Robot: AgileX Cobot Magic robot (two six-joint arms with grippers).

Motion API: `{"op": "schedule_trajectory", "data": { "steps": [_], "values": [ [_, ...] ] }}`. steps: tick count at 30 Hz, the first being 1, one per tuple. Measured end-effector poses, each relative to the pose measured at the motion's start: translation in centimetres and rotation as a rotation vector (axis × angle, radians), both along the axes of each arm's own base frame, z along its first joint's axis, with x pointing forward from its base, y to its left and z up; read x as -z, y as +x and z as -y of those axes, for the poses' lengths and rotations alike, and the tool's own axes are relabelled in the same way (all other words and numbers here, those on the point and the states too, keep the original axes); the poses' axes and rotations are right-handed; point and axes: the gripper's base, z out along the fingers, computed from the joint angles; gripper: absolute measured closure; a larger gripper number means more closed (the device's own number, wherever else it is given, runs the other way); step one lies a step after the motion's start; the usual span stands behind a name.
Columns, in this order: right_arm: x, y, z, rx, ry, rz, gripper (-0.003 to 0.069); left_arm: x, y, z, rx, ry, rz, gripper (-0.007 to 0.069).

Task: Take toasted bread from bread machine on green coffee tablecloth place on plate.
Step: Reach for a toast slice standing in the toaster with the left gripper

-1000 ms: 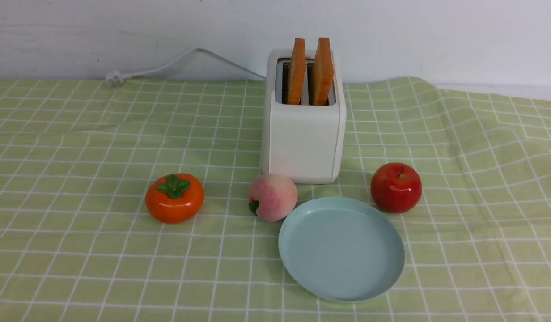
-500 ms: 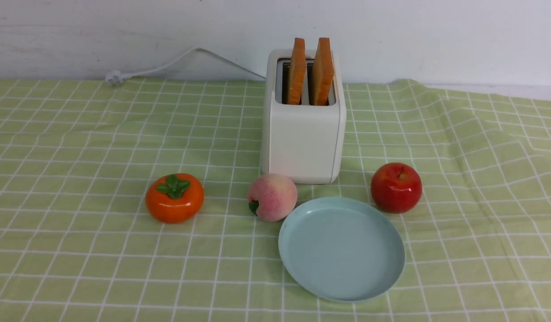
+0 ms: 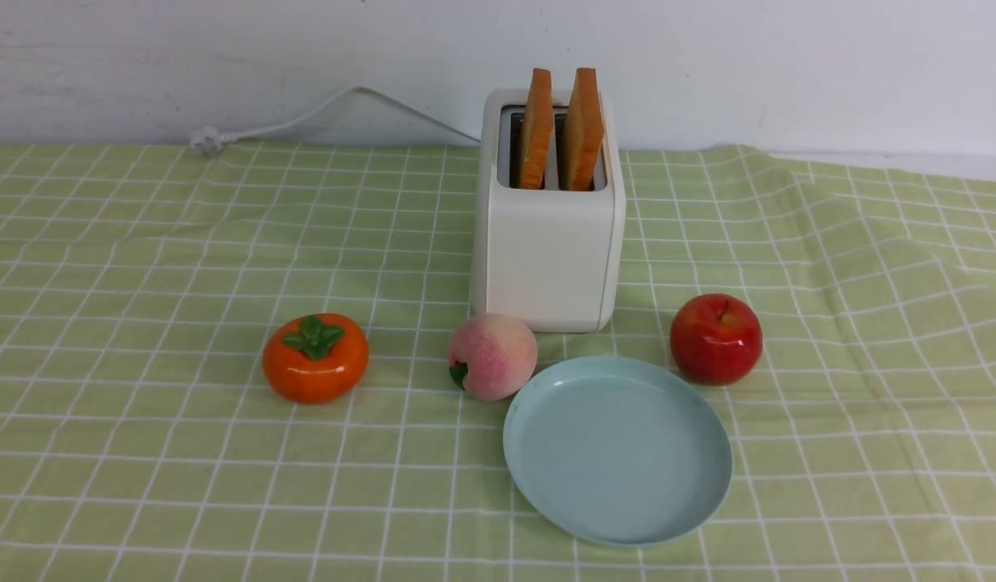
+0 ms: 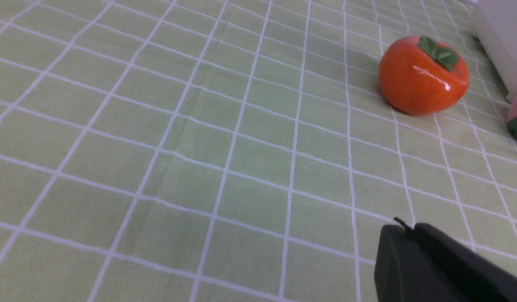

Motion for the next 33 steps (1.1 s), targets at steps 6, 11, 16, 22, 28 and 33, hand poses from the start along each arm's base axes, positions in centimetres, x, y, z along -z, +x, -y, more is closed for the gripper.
{"op": "schedule_trajectory", "data": {
  "steps": [6, 11, 16, 22, 28, 33],
  "values": [
    [0.0, 0.0, 0.0, 0.0, 0.0, 0.0, 0.0419, -0.6, 0.2, 0.0, 0.0, -0.001, 0.07, 0.0603],
    [0.0, 0.0, 0.0, 0.0, 0.0, 0.0, 0.0419, -0.9, 0.2, 0.0, 0.0, -0.001, 0.099, 0.0597],
    [0.0, 0.0, 0.0, 0.0, 0.0, 0.0, 0.0419, -0.9, 0.2, 0.0, 0.0, -0.001, 0.098, 0.0596],
    [0.0, 0.0, 0.0, 0.0, 0.0, 0.0, 0.0419, -1.0, 0.2, 0.2, 0.001, -0.082, 0.108, 0.0593],
    [0.0, 0.0, 0.0, 0.0, 0.0, 0.0, 0.0419, -1.5, 0.3, 0.4, -0.003, -0.236, 0.161, 0.0585],
    [0.0, 0.0, 0.0, 0.0, 0.0, 0.0, 0.0419, -2.1, 0.3, 0.5, -0.017, -0.387, 0.217, 0.0585]
  ]
}}
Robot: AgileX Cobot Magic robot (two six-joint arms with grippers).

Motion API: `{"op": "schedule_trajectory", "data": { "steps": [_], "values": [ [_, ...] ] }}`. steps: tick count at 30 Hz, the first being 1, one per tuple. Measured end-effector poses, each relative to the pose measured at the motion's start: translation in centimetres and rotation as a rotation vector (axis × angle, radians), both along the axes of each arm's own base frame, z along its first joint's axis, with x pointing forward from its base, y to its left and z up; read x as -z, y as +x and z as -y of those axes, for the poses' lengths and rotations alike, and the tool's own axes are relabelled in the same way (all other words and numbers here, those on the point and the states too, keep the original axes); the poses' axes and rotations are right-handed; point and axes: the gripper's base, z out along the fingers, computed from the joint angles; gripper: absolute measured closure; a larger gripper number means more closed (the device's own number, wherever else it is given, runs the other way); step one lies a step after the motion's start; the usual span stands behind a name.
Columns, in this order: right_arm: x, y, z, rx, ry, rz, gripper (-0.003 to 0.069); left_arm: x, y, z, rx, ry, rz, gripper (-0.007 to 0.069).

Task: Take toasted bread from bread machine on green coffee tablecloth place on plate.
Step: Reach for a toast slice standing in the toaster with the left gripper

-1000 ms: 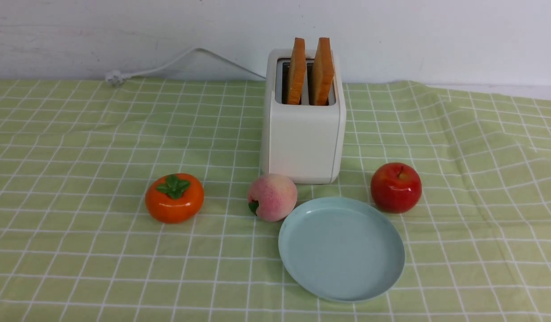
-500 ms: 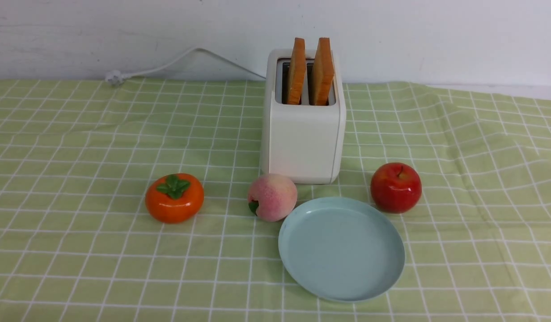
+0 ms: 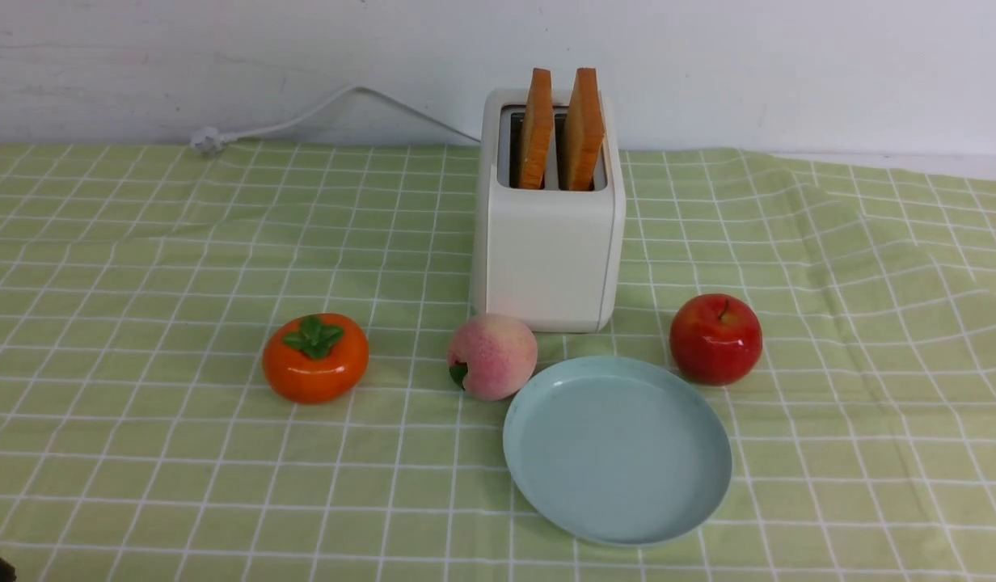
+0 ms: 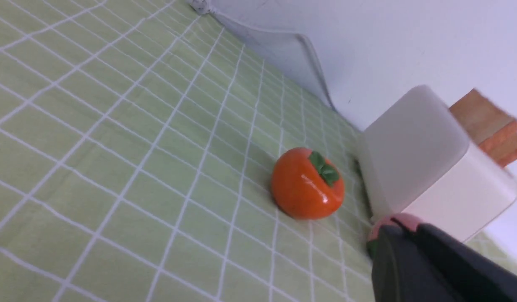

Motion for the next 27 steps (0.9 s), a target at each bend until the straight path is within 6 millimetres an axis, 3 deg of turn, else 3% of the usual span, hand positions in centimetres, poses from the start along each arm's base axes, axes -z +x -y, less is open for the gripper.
{"op": "schedule_trajectory", "data": {
  "steps": [6, 12, 13, 15, 18, 21, 27],
  "values": [
    [-0.1, 0.0, -0.1, 0.001, 0.027, 0.012, 0.0419, -1.1, 0.0, -0.4, -0.045, -0.164, 0.11, 0.0585],
    [-0.5, 0.2, -0.6, 0.024, 0.354, 0.061, 0.0419, -1.2, 0.0, -0.5, -0.051, -0.292, 0.118, 0.0585],
    [-0.9, 0.3, -0.7, 0.036, 0.482, 0.096, 0.0419, -1.3, 0.0, -0.4, -0.041, -0.301, 0.111, 0.059],
    [-1.2, 0.3, -0.8, 0.045, 0.573, 0.12, 0.0419, -1.9, -0.1, -0.2, -0.022, -0.287, 0.108, 0.0601],
    [-2.0, 0.4, -0.7, 0.07, 0.769, 0.189, 0.0419, -4.8, -0.7, 0.3, 0.041, -0.173, 0.122, 0.0638],
    [-2.2, 0.4, -0.6, 0.076, 0.818, 0.209, 0.0421, -6.5, -0.5, 0.8, 0.091, -0.081, 0.07, 0.0638],
    [-5.6, -0.6, -2.2, -0.116, 0.64, 0.103, 0.049, -9.6, 2.1, 1.8, 0.223, 0.13, -0.145, 0.0638]
  ]
}}
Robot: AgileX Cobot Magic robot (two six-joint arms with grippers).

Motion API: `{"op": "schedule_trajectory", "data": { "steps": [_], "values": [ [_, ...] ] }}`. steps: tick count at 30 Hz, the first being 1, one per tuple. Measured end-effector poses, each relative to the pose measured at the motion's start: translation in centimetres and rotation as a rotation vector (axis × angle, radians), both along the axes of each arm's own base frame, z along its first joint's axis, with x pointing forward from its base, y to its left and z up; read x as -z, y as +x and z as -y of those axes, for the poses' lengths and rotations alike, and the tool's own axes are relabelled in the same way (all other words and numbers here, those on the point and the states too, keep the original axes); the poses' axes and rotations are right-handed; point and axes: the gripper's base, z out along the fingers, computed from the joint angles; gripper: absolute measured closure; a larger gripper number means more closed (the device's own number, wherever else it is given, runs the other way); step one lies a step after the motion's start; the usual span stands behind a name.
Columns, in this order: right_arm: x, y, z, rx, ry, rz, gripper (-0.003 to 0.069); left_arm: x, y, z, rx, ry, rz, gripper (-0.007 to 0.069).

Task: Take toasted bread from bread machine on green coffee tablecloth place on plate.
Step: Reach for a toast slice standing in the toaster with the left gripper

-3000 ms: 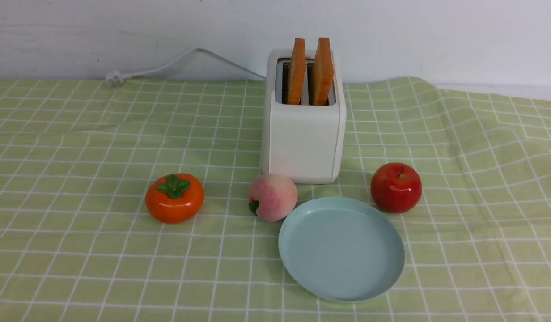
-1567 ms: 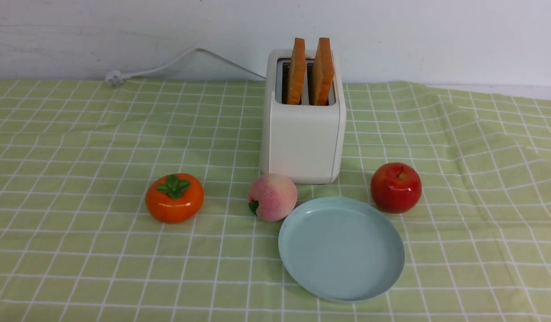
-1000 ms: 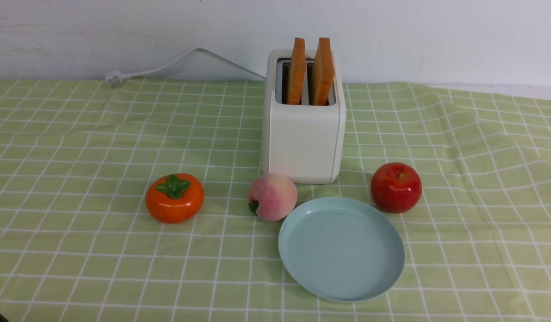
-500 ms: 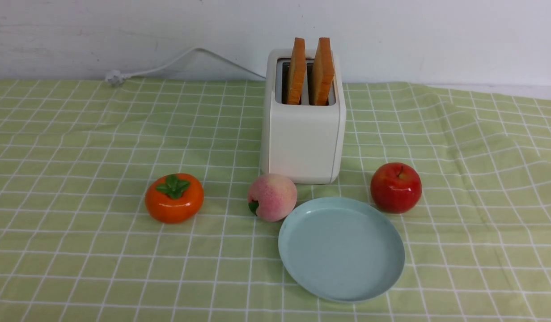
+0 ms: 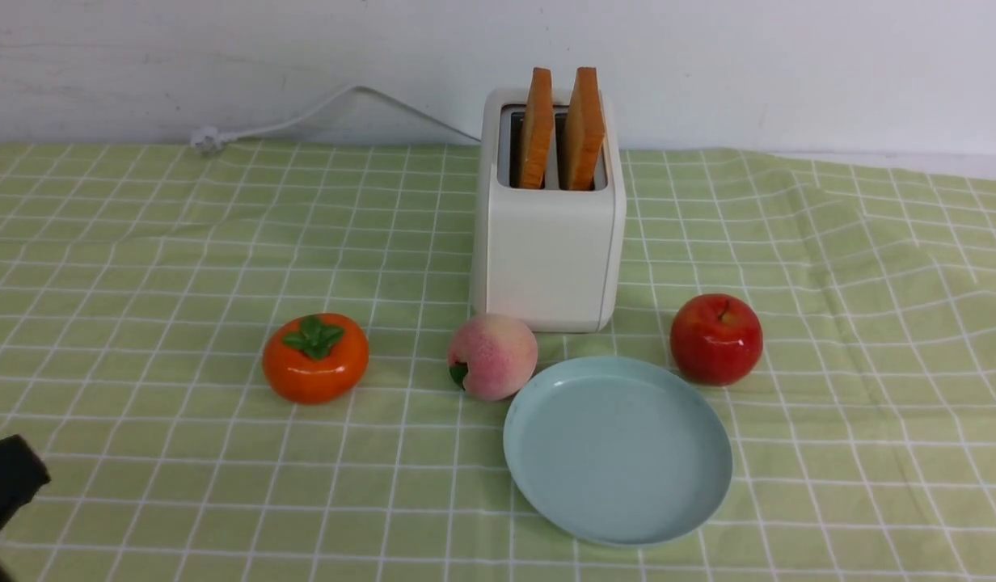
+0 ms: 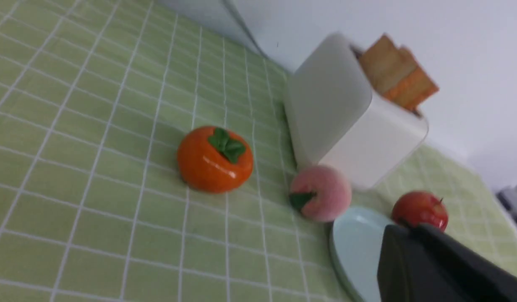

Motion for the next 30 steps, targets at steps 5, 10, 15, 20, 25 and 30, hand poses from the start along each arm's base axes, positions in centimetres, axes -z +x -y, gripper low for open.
{"op": "schedule_trajectory", "data": {
  "steps": [5, 10, 15, 20, 25, 30],
  "values": [
    [-4.9, -0.3, -1.3, -0.217, -0.284, -0.053, 0.0595, -1.8, 3.5, 0.5, 0.085, 0.104, -0.124, 0.0638],
    [-8.4, 0.0, -1.8, -0.335, -0.459, -0.095, 0.0641, -3.0, 5.7, 0.8, 0.128, 0.12, -0.135, 0.0638],
    [-11.6, 1.6, -1.6, -0.384, -0.569, -0.182, 0.0644, -4.5, 8.2, 1.7, 0.207, 0.103, -0.098, 0.0638],
    [-13.7, 4.1, -1.5, -0.398, -0.578, -0.223, 0.0644, -6.3, 11.4, 5.0, 0.385, 0.144, -0.016, 0.0638],
    [-14.3, 6.4, -1.5, -0.412, -0.578, -0.267, 0.0644, -6.7, 14.7, 8.7, 0.425, 0.224, 0.042, 0.0638],
    [-14.9, 8.2, -1.5, -0.423, -0.57, -0.294, 0.0638, -6.7, 18.5, 13.0, 0.43, 0.322, 0.107, 0.0638]
  ]
}}
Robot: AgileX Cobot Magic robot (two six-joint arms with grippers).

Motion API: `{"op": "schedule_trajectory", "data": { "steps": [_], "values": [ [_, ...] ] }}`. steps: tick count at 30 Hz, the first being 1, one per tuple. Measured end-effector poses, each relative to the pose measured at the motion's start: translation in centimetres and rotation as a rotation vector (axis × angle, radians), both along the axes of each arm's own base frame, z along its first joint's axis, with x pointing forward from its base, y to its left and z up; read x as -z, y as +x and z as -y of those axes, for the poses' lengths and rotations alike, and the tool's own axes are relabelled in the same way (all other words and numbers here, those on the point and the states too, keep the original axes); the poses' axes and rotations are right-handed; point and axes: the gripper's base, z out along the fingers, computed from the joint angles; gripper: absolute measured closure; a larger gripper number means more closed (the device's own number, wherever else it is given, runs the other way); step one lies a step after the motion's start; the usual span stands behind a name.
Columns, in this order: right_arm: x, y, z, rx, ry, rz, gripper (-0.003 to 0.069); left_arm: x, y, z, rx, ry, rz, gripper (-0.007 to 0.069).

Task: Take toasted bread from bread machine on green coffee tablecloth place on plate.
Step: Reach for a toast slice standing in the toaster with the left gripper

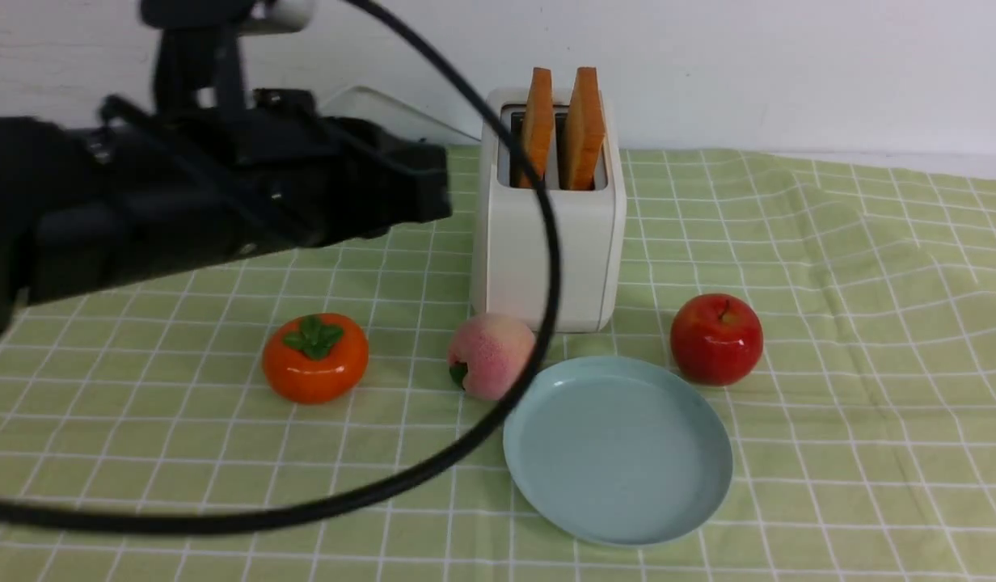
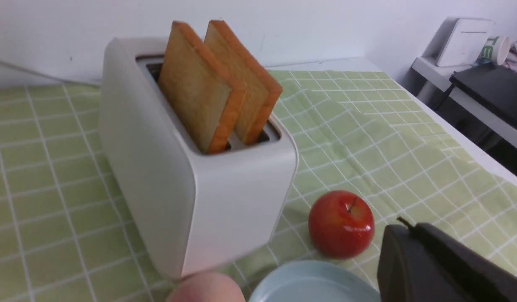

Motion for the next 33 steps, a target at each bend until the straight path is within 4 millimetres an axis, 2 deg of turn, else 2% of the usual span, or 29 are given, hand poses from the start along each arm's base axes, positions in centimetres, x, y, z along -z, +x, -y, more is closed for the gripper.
{"op": "schedule_trajectory", "data": {
  "steps": [3, 6, 7, 10, 14, 18, 22, 33],
  "values": [
    [-0.2, 0.5, -0.1, -0.007, 0.013, -0.001, 0.0638, 0.4, 2.5, 2.1, 0.013, 0.056, 0.033, 0.0633],
    [-0.3, 0.6, -0.3, -0.037, 0.019, 0.013, 0.0636, 1.1, 5.8, 3.9, 0.007, 0.095, 0.053, 0.057],
    [-0.3, 0.5, -0.4, -0.04, 0.022, 0.015, 0.0636, 1.2, 6.0, 4.0, 0.006, 0.097, 0.055, 0.0564],
    [-0.4, 0.5, -0.5, -0.07, 0.019, 0.025, 0.0633, 1.9, 9.2, 5.3, -0.049, 0.098, 0.076, 0.0429],
    [-0.5, 0.4, -0.7, -0.08, 0.034, 0.032, 0.0625, 2.8, 11.9, 6.7, -0.069, 0.087, 0.077, 0.0252],
    [-0.5, 0.4, -0.7, -0.084, 0.03, 0.035, 0.0624, 3.8, 13.9, 7.6, -0.09, 0.105, 0.096, 0.0161],
    [-0.7, 0.6, -0.6, -0.07, 0.03, 0.06, 0.0624, 5.2, 15.8, 7.8, -0.165, 0.118, 0.115, 0.0151],
    [-1.0, 0.8, -0.5, -0.053, 0.034, 0.09, 0.062, 7.0, 17.6, 8.7, -0.185, 0.126, 0.111, 0.0205]
  ]
}}
